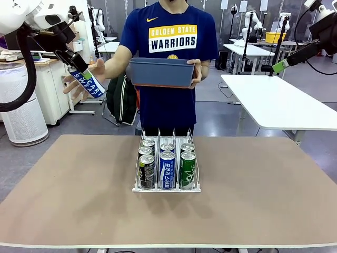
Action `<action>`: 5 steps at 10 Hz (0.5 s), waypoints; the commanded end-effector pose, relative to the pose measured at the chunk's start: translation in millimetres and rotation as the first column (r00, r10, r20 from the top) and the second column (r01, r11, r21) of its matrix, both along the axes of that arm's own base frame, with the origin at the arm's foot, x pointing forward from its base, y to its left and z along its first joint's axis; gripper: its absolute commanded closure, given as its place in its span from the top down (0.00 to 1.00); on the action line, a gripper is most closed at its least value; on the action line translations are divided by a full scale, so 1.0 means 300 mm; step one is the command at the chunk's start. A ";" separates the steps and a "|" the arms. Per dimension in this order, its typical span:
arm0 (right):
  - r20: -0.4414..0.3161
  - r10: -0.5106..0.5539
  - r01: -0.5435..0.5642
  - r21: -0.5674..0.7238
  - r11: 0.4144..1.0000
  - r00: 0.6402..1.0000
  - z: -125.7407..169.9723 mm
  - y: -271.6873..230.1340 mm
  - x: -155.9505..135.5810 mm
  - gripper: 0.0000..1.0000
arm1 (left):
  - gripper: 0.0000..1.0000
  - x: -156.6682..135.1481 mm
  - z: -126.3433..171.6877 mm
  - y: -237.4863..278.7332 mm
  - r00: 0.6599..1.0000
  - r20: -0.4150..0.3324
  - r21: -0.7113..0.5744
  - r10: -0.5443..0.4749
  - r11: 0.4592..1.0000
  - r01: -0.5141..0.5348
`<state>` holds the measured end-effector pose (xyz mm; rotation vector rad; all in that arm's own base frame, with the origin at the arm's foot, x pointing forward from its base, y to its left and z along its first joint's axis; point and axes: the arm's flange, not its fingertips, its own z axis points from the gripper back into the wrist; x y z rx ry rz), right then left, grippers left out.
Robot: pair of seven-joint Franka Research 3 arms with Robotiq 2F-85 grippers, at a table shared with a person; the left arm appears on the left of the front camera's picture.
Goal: Fill the beverage cans into the dispenser.
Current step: Place the picked Ionic drink in the line of the Automatic Can Dispenser with the same cans.
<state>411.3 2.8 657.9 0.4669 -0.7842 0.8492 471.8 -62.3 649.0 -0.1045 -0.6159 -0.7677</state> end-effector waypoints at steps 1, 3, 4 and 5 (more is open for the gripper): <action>0.008 0.032 -0.032 0.019 0.999 0.999 -0.007 -0.001 0.003 1.00 | 0.38 -0.005 0.014 0.015 1.000 0.015 0.001 -0.015 1.000 0.014; 0.008 0.032 -0.032 0.019 0.999 0.999 -0.007 -0.001 0.003 1.00 | 0.18 -0.004 0.014 0.020 1.000 0.017 -0.001 -0.020 1.000 0.020; 0.008 0.032 -0.032 0.019 0.999 0.999 -0.007 -0.001 0.003 1.00 | 0.38 -0.010 0.013 0.015 1.000 0.014 -0.010 -0.021 1.000 0.021; 0.008 0.032 -0.032 0.019 0.999 0.999 -0.007 -0.001 0.003 1.00 | 0.00 -0.018 0.014 0.013 1.000 0.012 -0.016 -0.022 1.000 0.022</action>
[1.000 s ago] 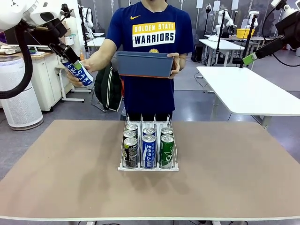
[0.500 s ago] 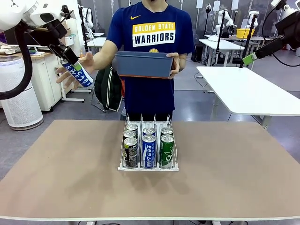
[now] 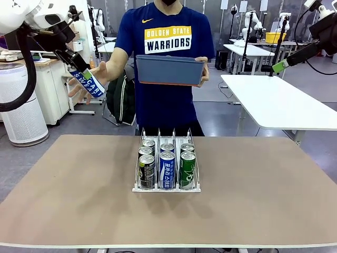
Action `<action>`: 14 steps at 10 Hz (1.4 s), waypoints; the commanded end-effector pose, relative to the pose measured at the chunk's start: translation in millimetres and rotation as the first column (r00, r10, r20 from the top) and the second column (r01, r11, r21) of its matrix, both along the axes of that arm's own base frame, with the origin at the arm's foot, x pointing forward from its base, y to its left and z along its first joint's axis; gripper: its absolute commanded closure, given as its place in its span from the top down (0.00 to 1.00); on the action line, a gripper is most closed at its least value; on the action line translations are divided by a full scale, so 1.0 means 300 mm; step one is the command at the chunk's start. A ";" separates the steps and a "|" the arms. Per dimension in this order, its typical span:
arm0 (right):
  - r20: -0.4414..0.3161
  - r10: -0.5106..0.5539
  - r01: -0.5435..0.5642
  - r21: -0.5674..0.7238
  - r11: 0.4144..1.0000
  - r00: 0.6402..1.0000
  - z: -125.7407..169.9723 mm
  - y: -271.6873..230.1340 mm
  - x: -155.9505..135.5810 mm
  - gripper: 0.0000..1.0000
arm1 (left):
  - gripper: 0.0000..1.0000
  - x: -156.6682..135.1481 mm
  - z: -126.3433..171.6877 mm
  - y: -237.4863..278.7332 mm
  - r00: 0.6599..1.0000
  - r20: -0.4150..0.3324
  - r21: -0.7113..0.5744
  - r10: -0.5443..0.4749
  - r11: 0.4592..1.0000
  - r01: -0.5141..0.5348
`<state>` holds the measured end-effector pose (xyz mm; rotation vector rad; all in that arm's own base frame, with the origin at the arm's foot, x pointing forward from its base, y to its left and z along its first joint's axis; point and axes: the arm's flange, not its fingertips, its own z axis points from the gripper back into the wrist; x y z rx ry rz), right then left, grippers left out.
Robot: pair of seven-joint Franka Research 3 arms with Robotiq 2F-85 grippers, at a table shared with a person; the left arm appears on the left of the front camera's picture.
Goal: Fill the beverage cans into the dispenser.
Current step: Place the picked Ionic drink in the line of the Automatic Can Dispenser with the same cans.
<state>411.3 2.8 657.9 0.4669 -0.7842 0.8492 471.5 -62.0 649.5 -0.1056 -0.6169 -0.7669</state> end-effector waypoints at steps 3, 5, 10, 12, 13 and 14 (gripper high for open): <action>0.008 0.032 -0.032 0.019 0.999 0.999 -0.007 -0.001 0.003 1.00 | 0.00 0.000 0.000 0.000 1.000 0.000 0.000 0.000 1.000 0.000; 0.008 0.032 -0.032 0.019 0.999 0.999 -0.007 -0.001 0.003 1.00 | 0.00 0.000 0.000 0.000 1.000 0.000 0.000 0.000 1.000 0.000; 0.008 0.032 -0.032 0.019 0.999 0.999 -0.007 -0.001 0.003 1.00 | 0.57 0.004 -0.008 -0.006 1.000 -0.006 0.001 -0.001 1.000 0.001; 0.008 0.032 -0.032 0.019 0.999 0.999 -0.007 -0.001 0.003 1.00 | 0.57 -0.061 0.013 -0.054 0.991 -0.088 -0.012 0.105 0.994 -0.106; 0.008 0.032 -0.032 0.019 0.999 0.999 -0.007 -0.001 0.003 1.00 | 0.57 -0.116 0.025 -0.104 0.988 -0.103 0.016 0.114 0.993 -0.113; 0.008 0.032 -0.032 0.019 0.999 0.999 -0.007 -0.001 0.003 1.00 | 0.57 -0.177 0.040 -0.159 0.986 -0.115 0.043 0.123 0.992 -0.119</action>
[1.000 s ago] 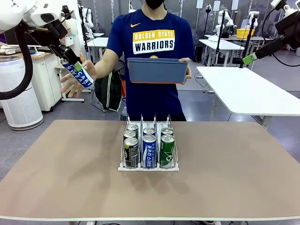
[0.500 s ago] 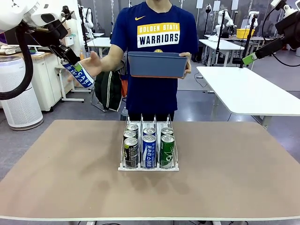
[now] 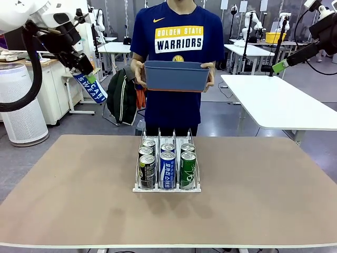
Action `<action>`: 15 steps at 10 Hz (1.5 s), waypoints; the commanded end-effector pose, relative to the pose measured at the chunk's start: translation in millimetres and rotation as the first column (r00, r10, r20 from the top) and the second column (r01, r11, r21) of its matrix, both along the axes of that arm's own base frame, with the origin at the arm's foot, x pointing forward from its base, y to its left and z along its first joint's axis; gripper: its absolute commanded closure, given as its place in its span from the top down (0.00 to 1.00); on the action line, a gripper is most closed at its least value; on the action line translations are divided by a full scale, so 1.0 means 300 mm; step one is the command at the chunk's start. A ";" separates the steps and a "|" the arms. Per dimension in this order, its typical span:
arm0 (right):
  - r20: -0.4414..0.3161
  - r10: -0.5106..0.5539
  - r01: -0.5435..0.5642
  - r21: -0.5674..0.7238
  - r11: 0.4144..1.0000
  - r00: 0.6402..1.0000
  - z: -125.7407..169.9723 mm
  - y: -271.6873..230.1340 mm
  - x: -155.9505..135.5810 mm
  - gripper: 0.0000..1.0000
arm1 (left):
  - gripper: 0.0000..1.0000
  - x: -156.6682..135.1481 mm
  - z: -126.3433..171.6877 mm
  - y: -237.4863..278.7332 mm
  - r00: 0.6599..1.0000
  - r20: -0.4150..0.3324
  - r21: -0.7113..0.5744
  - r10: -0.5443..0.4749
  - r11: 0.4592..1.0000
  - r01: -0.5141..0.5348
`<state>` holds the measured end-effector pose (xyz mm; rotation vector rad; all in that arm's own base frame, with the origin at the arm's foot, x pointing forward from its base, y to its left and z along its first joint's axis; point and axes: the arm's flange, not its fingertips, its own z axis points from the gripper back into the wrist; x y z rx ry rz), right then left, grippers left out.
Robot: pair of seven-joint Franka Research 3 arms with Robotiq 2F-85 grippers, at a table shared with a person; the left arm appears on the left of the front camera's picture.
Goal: Fill the beverage cans into the dispenser.
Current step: Place the picked Ionic drink in the line of the Automatic Can Dispenser with the same cans.
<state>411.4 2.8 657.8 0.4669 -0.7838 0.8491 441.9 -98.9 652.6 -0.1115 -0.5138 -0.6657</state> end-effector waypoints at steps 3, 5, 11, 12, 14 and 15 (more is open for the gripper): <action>0.008 0.032 -0.032 0.019 0.999 0.999 -0.007 -0.001 0.003 1.00 | 0.57 -0.228 0.042 -0.232 0.998 -0.059 0.083 -0.009 0.996 0.014; 0.008 0.032 -0.032 0.019 0.999 0.999 -0.007 -0.001 0.003 1.00 | 0.57 -0.275 -0.001 -0.384 0.991 -0.112 0.053 -0.068 0.996 0.074; 0.008 0.032 -0.032 0.019 0.999 0.999 -0.007 -0.001 0.003 1.00 | 0.57 -0.316 -0.108 -0.586 0.961 -0.196 0.030 -0.197 0.978 0.206; 0.008 0.032 -0.032 0.019 0.999 0.999 -0.007 -0.001 0.003 1.00 | 0.57 -0.316 -0.108 -0.586 0.961 -0.196 0.030 -0.197 0.978 0.206; 0.008 0.032 -0.032 0.019 0.999 0.999 -0.007 -0.001 0.003 1.00 | 0.57 -0.309 -0.103 -0.590 0.953 -0.197 0.013 -0.232 0.971 0.239; 0.008 0.032 -0.032 0.019 0.999 0.999 -0.007 -0.001 0.003 1.00 | 0.57 -0.287 -0.136 -0.610 0.952 -0.255 0.051 -0.171 0.981 0.190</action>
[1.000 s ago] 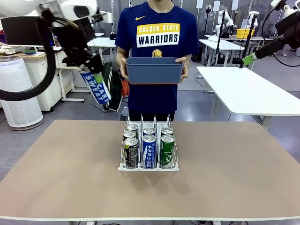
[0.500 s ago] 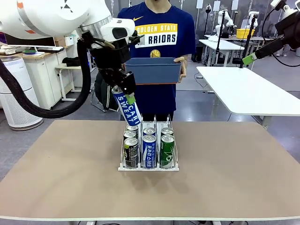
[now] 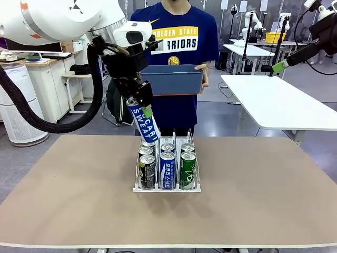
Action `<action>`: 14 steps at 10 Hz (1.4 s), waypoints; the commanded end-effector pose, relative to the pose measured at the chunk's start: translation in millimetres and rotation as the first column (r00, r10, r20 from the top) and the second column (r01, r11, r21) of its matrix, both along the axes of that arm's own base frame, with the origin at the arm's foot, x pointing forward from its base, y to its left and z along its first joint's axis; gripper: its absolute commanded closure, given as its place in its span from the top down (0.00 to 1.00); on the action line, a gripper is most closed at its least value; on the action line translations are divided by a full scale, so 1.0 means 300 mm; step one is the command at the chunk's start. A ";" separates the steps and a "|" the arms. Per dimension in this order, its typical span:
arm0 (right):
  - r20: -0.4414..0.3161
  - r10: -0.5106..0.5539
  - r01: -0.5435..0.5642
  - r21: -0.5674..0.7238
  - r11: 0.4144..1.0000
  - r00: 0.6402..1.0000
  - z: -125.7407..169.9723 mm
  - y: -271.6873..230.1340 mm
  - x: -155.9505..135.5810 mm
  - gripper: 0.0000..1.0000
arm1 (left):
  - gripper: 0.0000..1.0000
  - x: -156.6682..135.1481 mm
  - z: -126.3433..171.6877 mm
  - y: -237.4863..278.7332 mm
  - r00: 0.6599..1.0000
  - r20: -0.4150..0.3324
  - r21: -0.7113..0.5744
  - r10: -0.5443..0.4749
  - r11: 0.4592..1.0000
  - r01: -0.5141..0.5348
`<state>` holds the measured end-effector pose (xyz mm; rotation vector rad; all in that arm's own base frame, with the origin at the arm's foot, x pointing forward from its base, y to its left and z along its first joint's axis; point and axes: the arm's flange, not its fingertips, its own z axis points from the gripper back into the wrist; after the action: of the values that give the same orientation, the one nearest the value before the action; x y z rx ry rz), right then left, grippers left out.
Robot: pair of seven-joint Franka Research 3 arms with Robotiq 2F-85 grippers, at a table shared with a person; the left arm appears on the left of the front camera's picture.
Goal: Fill the beverage cans into the dispenser.
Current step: Place the picked Ionic drink in the line of the Automatic Can Dispenser with the same cans.
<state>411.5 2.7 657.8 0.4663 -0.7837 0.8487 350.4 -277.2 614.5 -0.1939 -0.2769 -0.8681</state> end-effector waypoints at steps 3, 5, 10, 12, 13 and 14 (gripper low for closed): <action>0.008 0.032 -0.032 0.020 0.999 0.999 -0.007 -0.001 0.002 1.00 | 0.57 0.001 -0.095 -0.118 0.978 -0.047 0.088 0.205 0.976 -0.201; 0.008 0.032 -0.032 0.020 0.999 0.999 -0.007 -0.001 0.002 1.00 | 0.57 -0.006 -0.178 -0.177 0.976 -0.080 0.103 0.200 0.976 -0.192; 0.008 0.032 -0.032 0.020 0.999 0.999 -0.007 -0.001 0.002 1.00 | 0.57 0.016 -0.338 -0.245 0.995 -0.097 0.146 -0.024 0.989 0.038; 0.008 0.032 -0.032 0.020 0.999 0.999 -0.007 -0.001 0.002 1.00 | 0.57 0.069 -0.380 -0.276 0.998 -0.058 0.130 -0.033 0.991 0.040; 0.008 0.032 -0.032 0.020 0.999 0.999 -0.007 -0.001 0.002 1.00 | 0.57 0.094 -0.396 -0.276 0.998 -0.053 0.137 -0.040 0.989 0.047; 0.008 0.032 -0.032 0.020 0.999 0.999 -0.007 -0.001 0.002 1.00 | 0.57 0.112 -0.407 -0.271 0.998 -0.050 0.127 -0.047 0.991 0.053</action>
<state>411.5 2.6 658.0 0.4658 -0.7840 0.8485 376.9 -361.3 489.9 -0.1077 -0.1461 -0.8995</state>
